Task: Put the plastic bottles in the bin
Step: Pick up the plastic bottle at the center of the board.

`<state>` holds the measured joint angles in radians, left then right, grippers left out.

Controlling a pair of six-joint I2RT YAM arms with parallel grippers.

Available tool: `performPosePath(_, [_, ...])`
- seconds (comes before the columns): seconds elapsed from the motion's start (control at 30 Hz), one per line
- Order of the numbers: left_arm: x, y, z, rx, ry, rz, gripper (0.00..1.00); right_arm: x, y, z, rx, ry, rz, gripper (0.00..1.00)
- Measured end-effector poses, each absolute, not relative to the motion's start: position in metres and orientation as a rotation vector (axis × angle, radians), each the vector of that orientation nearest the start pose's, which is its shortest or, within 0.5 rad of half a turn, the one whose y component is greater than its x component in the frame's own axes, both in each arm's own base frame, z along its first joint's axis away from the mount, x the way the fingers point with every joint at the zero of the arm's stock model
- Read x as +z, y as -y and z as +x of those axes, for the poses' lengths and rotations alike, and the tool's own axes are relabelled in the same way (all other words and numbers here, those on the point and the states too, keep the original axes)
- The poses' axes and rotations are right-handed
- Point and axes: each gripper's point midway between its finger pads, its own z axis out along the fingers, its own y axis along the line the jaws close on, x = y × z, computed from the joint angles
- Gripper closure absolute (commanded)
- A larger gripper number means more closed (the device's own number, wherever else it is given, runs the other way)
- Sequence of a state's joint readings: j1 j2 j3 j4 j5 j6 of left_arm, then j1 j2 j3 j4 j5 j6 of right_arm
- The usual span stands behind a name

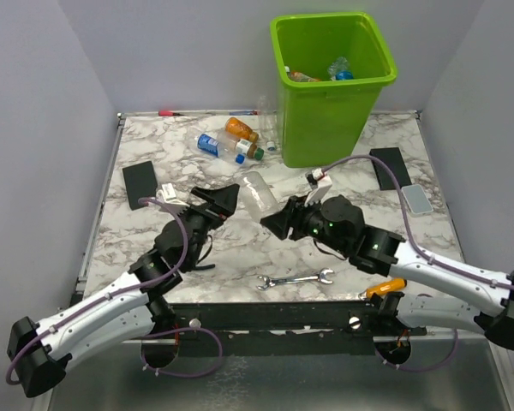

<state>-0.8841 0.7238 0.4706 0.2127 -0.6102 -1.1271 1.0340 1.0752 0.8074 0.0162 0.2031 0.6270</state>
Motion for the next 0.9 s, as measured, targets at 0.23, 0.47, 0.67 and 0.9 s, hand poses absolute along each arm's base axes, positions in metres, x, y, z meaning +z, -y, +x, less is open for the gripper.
performPosePath(0.23, [0.329, 0.177, 0.246, -0.657, -1.467, -0.099, 0.01, 0.278, -0.281, 0.182, 0.844, -2.017, -0.352, 1.0])
performPosePath(0.47, [0.333, 0.226, 0.207, -0.435, -1.295, 0.869, 0.01, 0.273, -0.251, 0.145, 0.755, -2.206, -0.558, 1.0])
performPosePath(0.67, [0.262, 0.239, 0.21, -0.19, -1.275, 1.382, 0.01, 0.246, -0.237, 0.118, 0.725, -2.35, -0.712, 1.0])
performPosePath(0.9, [0.238, 0.254, 0.182, -0.135, -1.145, 1.696, 0.01, 0.24, -0.245, 0.117, 0.7, -2.385, -0.811, 1.0])
